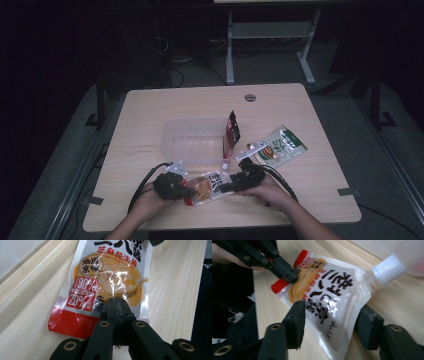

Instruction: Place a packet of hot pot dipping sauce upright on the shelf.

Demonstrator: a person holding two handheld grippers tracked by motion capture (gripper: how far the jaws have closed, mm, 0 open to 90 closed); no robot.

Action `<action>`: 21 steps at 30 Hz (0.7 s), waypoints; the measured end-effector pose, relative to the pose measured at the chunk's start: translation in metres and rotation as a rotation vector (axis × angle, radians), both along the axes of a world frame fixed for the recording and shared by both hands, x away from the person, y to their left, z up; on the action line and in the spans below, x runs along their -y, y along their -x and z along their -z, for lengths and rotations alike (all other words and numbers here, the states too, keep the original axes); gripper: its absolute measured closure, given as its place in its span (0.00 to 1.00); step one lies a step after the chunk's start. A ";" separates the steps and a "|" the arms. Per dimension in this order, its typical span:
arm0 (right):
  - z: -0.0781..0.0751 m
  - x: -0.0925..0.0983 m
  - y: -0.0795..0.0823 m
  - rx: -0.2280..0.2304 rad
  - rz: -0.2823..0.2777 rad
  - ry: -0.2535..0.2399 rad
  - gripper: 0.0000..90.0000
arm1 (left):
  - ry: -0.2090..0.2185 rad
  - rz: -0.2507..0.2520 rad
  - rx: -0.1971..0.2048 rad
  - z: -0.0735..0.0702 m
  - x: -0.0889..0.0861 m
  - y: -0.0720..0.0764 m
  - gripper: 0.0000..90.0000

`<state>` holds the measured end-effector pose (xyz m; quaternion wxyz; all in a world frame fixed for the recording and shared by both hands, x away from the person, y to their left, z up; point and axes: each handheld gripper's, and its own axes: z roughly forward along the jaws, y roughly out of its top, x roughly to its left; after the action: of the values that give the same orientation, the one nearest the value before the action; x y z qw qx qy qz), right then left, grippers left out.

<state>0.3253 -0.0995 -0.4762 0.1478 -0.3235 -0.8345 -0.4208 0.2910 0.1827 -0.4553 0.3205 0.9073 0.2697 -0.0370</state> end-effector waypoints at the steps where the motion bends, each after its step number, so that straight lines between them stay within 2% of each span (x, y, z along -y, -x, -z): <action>1: 0.001 -0.002 -0.001 0.001 -0.013 -0.010 0.53 | 0.005 -0.003 -0.004 0.000 0.000 0.000 1.00; 6: 0.003 -0.008 -0.006 -0.020 -0.045 -0.037 0.54 | 0.010 0.000 -0.006 0.001 -0.001 -0.001 1.00; 8: 0.004 -0.006 -0.007 -0.035 -0.048 -0.041 0.59 | 0.012 0.005 -0.011 0.001 -0.001 -0.002 1.00; 10: 0.003 -0.006 -0.007 -0.020 -0.045 -0.033 0.65 | 0.015 0.003 -0.015 0.001 -0.001 -0.002 1.00; 15: -0.002 -0.004 -0.007 0.002 -0.034 -0.075 0.83 | 0.008 0.009 -0.007 0.000 -0.001 -0.001 1.00; 21: -0.010 -0.003 -0.003 0.029 -0.054 -0.123 0.93 | 0.007 0.018 -0.013 0.000 -0.002 -0.002 1.00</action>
<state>0.3283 -0.0966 -0.4662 0.1664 -0.2852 -0.8176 -0.4717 0.2931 0.1849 -0.4557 0.3215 0.9083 0.2637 -0.0467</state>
